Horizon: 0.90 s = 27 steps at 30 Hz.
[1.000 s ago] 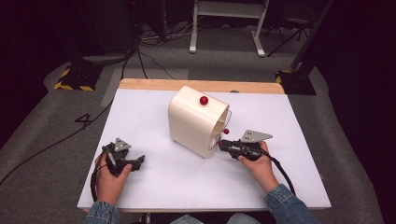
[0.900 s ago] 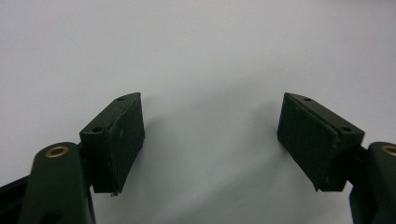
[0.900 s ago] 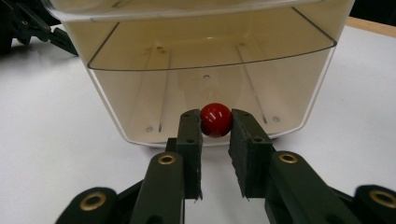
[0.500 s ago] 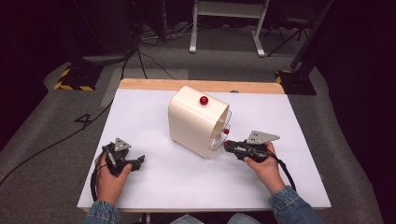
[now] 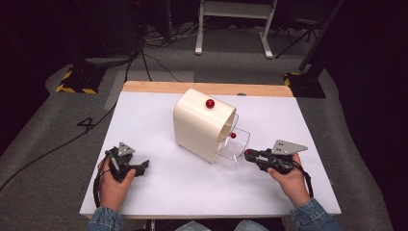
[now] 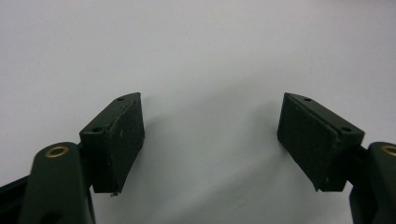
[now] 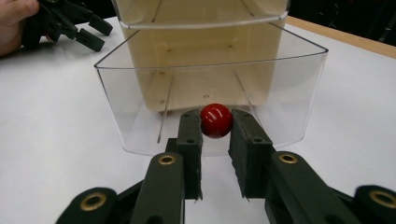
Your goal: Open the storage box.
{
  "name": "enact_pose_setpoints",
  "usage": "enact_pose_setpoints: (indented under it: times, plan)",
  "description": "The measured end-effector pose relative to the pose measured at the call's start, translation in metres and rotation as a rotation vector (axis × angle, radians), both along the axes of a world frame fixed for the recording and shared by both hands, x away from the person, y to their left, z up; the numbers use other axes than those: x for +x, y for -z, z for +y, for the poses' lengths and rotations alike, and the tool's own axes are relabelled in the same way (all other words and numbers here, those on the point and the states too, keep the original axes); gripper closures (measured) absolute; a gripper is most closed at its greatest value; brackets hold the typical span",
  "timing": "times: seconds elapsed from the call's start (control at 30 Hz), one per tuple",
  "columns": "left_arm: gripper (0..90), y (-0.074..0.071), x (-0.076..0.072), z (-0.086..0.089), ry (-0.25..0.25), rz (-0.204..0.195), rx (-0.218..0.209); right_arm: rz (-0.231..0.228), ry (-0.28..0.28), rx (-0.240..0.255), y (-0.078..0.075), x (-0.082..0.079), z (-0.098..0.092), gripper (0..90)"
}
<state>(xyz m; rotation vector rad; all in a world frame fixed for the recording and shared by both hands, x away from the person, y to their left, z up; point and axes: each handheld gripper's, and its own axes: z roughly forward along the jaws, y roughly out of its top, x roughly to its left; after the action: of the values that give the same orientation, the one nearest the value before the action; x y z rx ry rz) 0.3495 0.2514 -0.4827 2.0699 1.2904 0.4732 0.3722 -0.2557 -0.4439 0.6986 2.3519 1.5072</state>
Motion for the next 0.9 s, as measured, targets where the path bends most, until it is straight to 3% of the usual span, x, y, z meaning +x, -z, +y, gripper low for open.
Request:
enact_pose_setpoints:
  times: [0.43, 0.7, 0.9]
  plan:
    - [23.3, 0.000, 0.000, 0.000, -0.002, -0.004, 0.000, 0.011, 0.017, 0.002, 0.000, -0.016, -0.030, 74.4]
    - [23.2, 0.000, 0.000, 0.000, -0.002, -0.004, 0.000, 0.070, 0.023, -0.049, 0.017, -0.017, -0.034, 74.2]
    - [23.3, 0.000, 0.000, 0.000, -0.002, -0.004, 0.000, 0.088, 0.018, -0.129, 0.026, -0.017, -0.030, 73.5]
